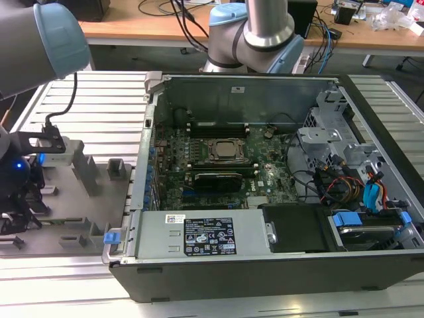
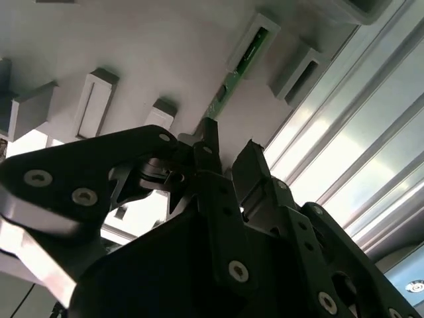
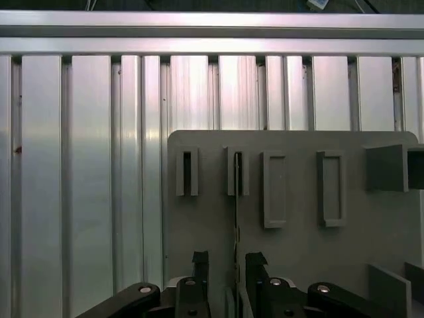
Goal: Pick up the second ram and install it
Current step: 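Pick up the second ram and move it above second insertion slot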
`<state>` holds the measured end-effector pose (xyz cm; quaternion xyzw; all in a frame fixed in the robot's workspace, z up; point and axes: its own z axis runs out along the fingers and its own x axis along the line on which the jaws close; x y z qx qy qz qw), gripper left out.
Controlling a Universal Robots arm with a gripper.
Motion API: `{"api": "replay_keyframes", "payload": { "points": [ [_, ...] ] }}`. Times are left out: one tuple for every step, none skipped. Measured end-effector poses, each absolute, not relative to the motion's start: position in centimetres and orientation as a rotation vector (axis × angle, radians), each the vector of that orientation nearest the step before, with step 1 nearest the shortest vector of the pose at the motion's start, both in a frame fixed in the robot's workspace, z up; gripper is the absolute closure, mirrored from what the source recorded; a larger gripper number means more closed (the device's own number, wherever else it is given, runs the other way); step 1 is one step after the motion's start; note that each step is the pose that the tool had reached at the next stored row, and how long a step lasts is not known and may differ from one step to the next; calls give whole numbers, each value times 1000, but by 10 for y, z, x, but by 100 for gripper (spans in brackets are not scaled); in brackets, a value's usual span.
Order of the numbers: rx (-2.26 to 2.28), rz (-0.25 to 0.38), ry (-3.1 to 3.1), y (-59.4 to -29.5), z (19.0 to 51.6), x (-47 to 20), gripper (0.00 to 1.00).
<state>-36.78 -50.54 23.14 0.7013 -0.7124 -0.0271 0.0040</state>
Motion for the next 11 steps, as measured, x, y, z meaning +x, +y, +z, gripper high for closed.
{"api": "replay_keyframes", "payload": {
  "points": [
    [2197,-85,-2232,-505,229,-368,64],
    [2197,-85,-2232,-505,227,-368,64],
    [2197,-85,-2232,-505,225,-368,64],
    [2197,-85,-2232,-505,222,-368,64],
    [2197,-85,-2232,-505,220,-368,64],
    [2197,-85,-2233,-504,218,-368,64],
    [2198,-85,-2232,-499,217,-367,64],
    [2199,-85,-2231,-497,215,-367,64],
    [2200,-85,-2230,-497,211,-367,64],
    [2206,-85,-2224,-497,206,-367,64],
    [2209,-85,-2221,-497,202,-367,64]
  ]
}}
